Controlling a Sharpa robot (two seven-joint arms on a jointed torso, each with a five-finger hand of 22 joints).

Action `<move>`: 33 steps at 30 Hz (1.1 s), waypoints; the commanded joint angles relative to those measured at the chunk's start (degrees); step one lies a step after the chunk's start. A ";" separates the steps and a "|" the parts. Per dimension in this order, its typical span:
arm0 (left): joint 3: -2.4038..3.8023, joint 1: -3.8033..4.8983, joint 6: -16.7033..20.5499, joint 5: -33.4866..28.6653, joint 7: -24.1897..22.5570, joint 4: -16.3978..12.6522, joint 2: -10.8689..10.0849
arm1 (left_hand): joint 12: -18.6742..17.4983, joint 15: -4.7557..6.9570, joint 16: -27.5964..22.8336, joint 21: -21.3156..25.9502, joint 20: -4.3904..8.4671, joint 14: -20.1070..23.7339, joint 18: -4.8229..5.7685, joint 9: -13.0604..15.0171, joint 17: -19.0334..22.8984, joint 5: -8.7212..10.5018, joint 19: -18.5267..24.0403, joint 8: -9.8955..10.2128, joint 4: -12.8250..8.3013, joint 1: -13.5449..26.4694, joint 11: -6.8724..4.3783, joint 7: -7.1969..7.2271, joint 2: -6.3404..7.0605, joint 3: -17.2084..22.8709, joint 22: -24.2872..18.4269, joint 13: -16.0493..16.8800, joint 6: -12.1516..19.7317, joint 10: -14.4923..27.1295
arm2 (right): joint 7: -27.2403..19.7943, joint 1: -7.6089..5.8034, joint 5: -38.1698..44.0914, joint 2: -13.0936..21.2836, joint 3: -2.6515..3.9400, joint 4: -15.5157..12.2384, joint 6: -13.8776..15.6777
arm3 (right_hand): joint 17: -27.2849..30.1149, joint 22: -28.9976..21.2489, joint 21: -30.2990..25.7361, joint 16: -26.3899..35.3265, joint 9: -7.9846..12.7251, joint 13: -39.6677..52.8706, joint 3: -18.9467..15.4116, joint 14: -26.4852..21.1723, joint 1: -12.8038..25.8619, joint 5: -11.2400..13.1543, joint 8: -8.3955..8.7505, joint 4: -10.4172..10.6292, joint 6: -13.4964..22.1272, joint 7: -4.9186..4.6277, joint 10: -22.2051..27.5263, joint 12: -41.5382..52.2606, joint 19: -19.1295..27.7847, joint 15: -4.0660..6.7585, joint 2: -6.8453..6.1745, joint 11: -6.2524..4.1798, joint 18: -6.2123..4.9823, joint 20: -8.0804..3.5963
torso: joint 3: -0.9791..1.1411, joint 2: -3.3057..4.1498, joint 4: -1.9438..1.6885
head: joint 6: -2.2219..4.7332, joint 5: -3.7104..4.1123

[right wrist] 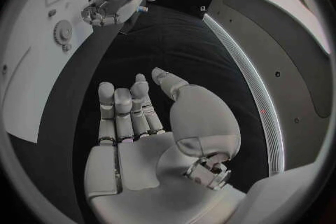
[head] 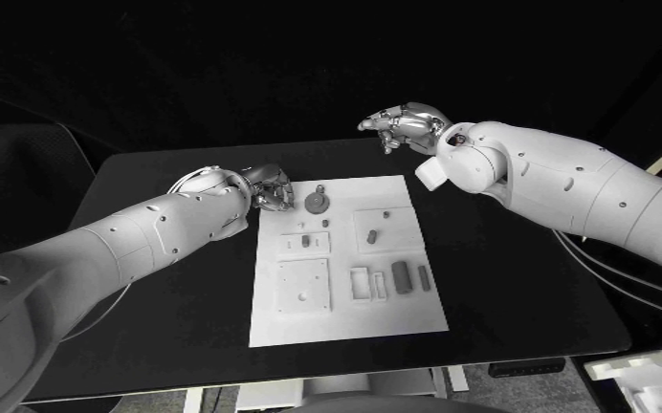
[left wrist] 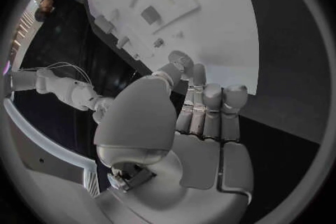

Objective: Assemble the parts on the task board

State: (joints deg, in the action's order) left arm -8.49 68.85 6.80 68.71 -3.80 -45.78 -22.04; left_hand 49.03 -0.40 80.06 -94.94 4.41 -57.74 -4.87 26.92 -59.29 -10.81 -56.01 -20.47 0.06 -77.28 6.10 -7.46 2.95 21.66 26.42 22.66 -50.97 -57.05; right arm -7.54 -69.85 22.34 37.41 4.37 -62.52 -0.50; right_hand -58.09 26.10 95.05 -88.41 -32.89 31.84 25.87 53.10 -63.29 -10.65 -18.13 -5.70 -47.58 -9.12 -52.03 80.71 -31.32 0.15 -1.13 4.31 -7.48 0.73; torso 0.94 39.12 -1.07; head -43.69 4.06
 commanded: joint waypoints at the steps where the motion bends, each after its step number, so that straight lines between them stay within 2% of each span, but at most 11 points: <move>1: 0.22 0.54 1.25 -1.23 0.73 -3.03 -1.49 | 0.33 0.19 0.30 -5.68 0.22 -0.09 -6.55 0.10 -0.09 -0.12 0.02 -0.16 -0.04 0.00 -0.11 -0.02 -0.22 0.27 0.07 0.08 -0.37 -0.43 | -0.43 0.00 0.33 0.11 0.03 0.12 -0.38 | -0.09 -0.01 6.03 -0.22 -0.01 0.07 0.18 0.00 0.22 0.18 -0.23 -0.19 0.28 -0.29 0.42 0.40 0.30 0.35 -0.28 0.15 -0.17 -0.06 | -0.14 -0.33 -0.50 | -0.22 0.11; 6: 0.11 1.23 2.19 -2.29 1.91 -8.94 -5.02 | 0.39 0.23 0.35 -5.71 0.22 -0.13 -6.56 0.12 -0.10 -0.10 0.01 -0.19 -0.11 0.03 -0.08 -0.12 -0.03 0.28 0.10 0.10 -0.50 -0.54 | -0.45 0.01 0.69 0.31 0.03 0.39 -0.42 | -0.09 -0.01 6.03 -0.22 -0.01 0.07 0.17 0.00 0.23 0.18 -0.23 -0.18 0.28 -0.29 0.42 0.40 0.30 0.35 -0.29 0.15 -0.17 -0.06 | -0.28 -0.59 -0.92 | -0.38 0.23; 12: 0.05 1.38 4.36 -3.45 3.18 -16.26 -9.03 | 0.45 0.26 0.40 -5.75 0.22 -0.17 -6.57 0.16 -0.10 -0.09 -0.02 -0.26 -0.12 0.11 -0.05 -0.25 0.11 0.30 0.13 0.12 -0.69 -0.66 | -0.46 0.03 0.88 0.68 0.02 0.49 -0.47 | -0.09 -0.01 6.03 -0.22 -0.01 0.07 0.17 0.00 0.25 0.18 -0.23 -0.18 0.28 -0.29 0.42 0.40 0.30 0.35 -0.30 0.16 -0.16 -0.06 | -0.49 -1.24 -1.71 | -0.93 0.56; 15: 0.00 1.36 4.98 -3.91 3.78 -18.54 -10.25 | 0.49 0.28 0.42 -5.77 0.22 -0.20 -6.58 0.18 -0.10 -0.08 -0.03 -0.29 -0.14 0.14 -0.04 -0.32 0.20 0.31 0.14 0.13 -0.80 -0.74 | -0.46 0.06 0.90 0.74 0.02 0.49 -0.49 | -0.09 -0.01 6.03 -0.22 -0.01 0.08 0.17 0.00 0.25 0.18 -0.23 -0.17 0.28 -0.29 0.43 0.40 0.30 0.35 -0.30 0.16 -0.16 -0.06 | -0.55 -1.45 -1.96 | -1.16 0.73; 18: -0.14 1.26 5.34 -3.94 4.33 -19.84 -10.91 | 0.53 0.30 0.45 -5.80 0.23 -0.22 -6.59 0.20 -0.10 -0.08 -0.05 -0.33 -0.19 0.14 -0.03 -0.38 0.30 0.33 0.16 0.15 -0.91 -0.83 | -0.46 0.09 0.93 0.85 0.02 0.44 -0.49 | -0.09 -0.01 6.03 -0.22 -0.01 0.08 0.17 0.00 0.27 0.18 -0.24 -0.17 0.28 -0.29 0.43 0.41 0.30 0.35 -0.31 0.16 -0.16 -0.06 | -0.61 -1.61 -2.12 | -1.45 0.79; 26: -1.06 0.55 5.85 -4.29 5.21 -21.96 -12.26 | 0.59 0.33 0.48 -5.83 0.23 -0.25 -6.60 0.23 -0.10 -0.08 -0.07 -0.39 -0.24 0.15 -0.03 -0.43 0.42 0.36 0.18 0.17 -1.09 -0.95 | -0.46 0.16 0.95 1.15 0.02 0.24 -0.49 | -0.09 -0.01 6.04 -0.23 -0.01 0.08 0.16 0.00 0.29 0.18 -0.24 -0.16 0.28 -0.29 0.43 0.41 0.30 0.35 -0.32 0.16 -0.16 -0.06 | -0.56 -1.43 -1.96 | -1.61 0.52; 28: -1.51 0.34 5.48 -4.88 5.29 -21.95 -12.29 | 0.61 0.34 0.49 -5.83 0.23 -0.25 -6.61 0.24 -0.10 -0.08 -0.07 -0.41 -0.26 0.15 -0.03 -0.45 0.44 0.37 0.18 0.17 -1.14 -0.99 | -0.46 0.16 0.95 1.18 0.02 0.23 -0.48 | -0.09 -0.01 6.04 -0.23 -0.01 0.08 0.16 0.00 0.29 0.18 -0.24 -0.16 0.28 -0.29 0.43 0.41 0.30 0.35 -0.32 0.16 -0.16 -0.06 | -0.54 -1.41 -1.95 | -1.70 0.51; 30: -2.24 0.25 4.57 -5.45 5.12 -21.83 -12.25 | 0.64 0.35 0.50 -5.84 0.23 -0.26 -6.61 0.25 -0.10 -0.09 -0.08 -0.44 -0.28 0.15 -0.04 -0.46 0.47 0.39 0.19 0.18 -1.21 -1.04 | -0.47 0.17 0.95 1.19 0.02 0.22 -0.47 | -0.09 -0.01 6.04 -0.23 -0.01 0.08 0.16 0.00 0.30 0.18 -0.24 -0.16 0.28 -0.29 0.43 0.41 0.30 0.35 -0.32 0.16 -0.16 -0.06 | -0.57 -1.40 -1.98 | -1.86 0.55; 33: -2.62 -0.11 4.22 -5.62 5.12 -21.59 -12.09 | 0.65 0.36 0.51 -5.84 0.23 -0.27 -6.62 0.26 -0.10 -0.09 -0.08 -0.45 -0.30 0.15 -0.04 -0.46 0.50 0.39 0.19 0.18 -1.26 -1.06 | -0.48 0.17 0.96 1.16 0.02 0.18 -0.49 | -0.09 0.00 6.04 -0.23 -0.01 0.08 0.16 0.00 0.31 0.18 -0.24 -0.16 0.28 -0.29 0.43 0.41 0.30 0.36 -0.32 0.16 -0.16 -0.06 | -0.62 -1.35 -1.93 | -1.88 0.51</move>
State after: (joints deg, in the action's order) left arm -11.13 68.80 11.44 64.46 0.98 -67.38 -34.29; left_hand 49.47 -0.21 80.28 -94.94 4.28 -57.93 -4.84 27.13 -59.32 -10.57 -56.11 -20.66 -0.11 -77.81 6.08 -7.79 3.50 21.80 26.54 22.74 -51.71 -57.80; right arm -7.55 -69.72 22.85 38.58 4.36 -62.19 -0.51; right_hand -58.12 26.10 95.05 -88.41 -32.90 31.83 25.87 53.10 -63.29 -10.65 -18.13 -5.70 -47.44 -9.25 -52.03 80.93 -31.32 0.15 -1.13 4.31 -7.48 0.73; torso 0.36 37.68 -3.03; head -45.50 4.59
